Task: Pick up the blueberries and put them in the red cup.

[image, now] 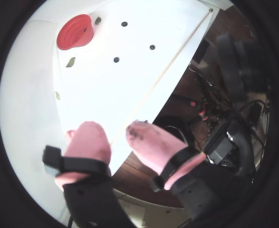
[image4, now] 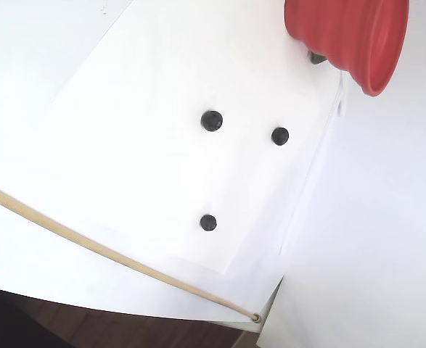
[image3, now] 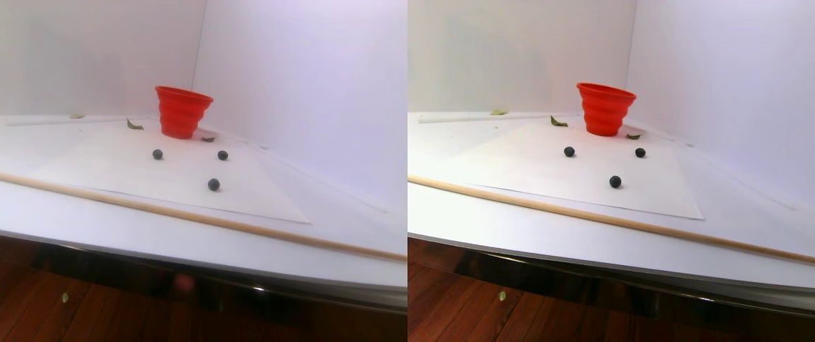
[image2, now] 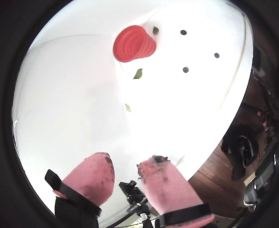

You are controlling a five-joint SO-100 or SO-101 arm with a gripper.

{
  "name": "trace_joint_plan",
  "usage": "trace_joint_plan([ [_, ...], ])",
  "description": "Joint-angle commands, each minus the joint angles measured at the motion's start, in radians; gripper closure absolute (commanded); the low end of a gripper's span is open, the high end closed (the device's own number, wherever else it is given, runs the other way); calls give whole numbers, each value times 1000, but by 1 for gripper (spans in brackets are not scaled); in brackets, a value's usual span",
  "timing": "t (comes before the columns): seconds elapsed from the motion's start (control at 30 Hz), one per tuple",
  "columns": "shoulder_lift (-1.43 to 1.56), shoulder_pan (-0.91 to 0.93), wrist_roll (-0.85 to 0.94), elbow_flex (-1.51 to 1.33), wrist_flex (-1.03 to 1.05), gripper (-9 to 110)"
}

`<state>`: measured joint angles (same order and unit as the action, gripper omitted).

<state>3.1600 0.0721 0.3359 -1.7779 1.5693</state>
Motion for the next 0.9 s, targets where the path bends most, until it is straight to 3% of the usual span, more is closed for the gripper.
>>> trace_joint_plan([
  [0.0,6,11,86,-8,-28,91],
  [0.87,-43,-5,558,-337,-245,86],
])
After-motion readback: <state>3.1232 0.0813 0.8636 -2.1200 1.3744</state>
